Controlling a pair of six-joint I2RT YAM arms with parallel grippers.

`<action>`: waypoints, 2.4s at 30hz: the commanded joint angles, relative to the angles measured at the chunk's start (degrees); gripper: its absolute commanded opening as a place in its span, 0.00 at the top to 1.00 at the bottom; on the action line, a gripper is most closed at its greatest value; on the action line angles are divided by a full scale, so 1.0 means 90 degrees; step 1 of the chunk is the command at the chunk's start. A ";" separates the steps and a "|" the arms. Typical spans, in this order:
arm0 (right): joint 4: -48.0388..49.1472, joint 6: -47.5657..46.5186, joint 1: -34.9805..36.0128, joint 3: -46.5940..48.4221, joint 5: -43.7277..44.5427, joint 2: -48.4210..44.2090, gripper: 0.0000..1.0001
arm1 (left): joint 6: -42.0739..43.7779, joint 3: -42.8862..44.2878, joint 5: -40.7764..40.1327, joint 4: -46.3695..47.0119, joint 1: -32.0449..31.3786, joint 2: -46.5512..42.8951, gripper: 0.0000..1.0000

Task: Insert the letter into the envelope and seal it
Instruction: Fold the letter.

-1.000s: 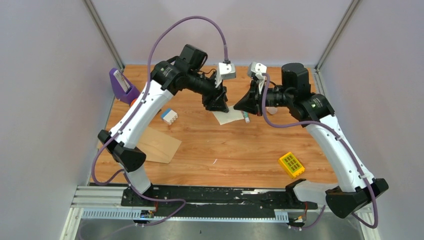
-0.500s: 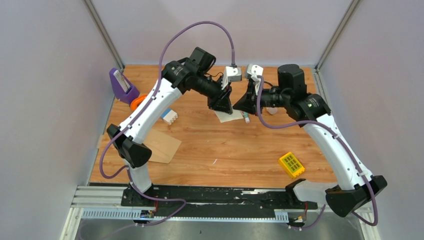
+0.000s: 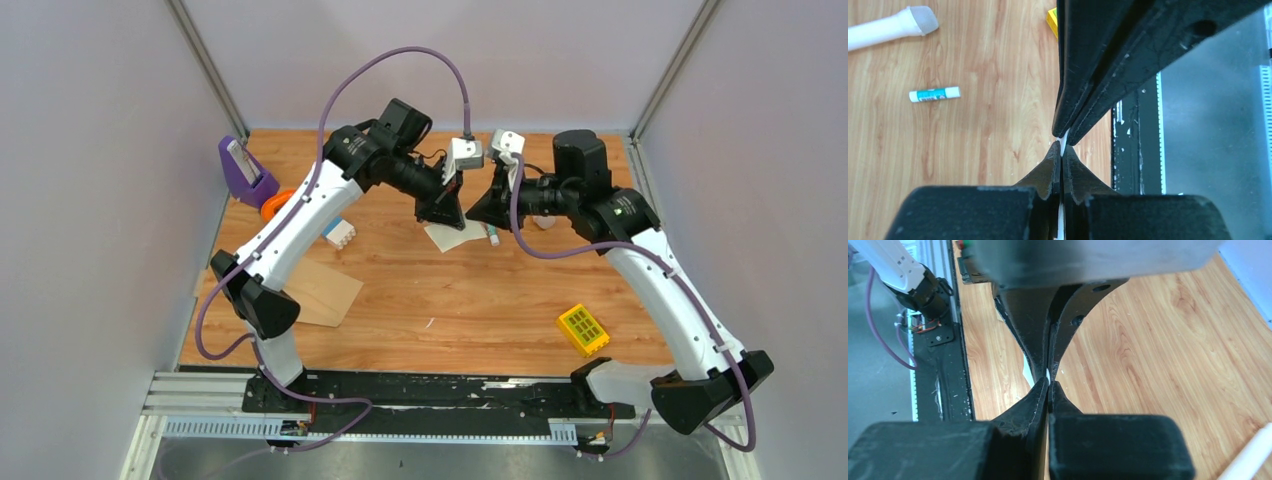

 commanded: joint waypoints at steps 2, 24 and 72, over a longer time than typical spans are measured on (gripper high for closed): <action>0.0188 0.0135 -0.0356 0.0291 -0.0286 -0.0179 1.00 | 0.0353 -0.0378 -0.0131 -0.0280 -0.0013 -0.0604 0.89; 0.0079 0.0174 -0.0700 0.0562 -0.0395 -0.0277 1.00 | 0.0781 -0.1076 -0.0559 -0.0484 -0.0003 -0.1254 0.95; -0.0387 0.0295 -0.0303 0.0481 -0.1576 -0.0079 0.59 | 0.0580 -0.0324 -0.0052 -0.0331 -0.0090 -0.0598 1.00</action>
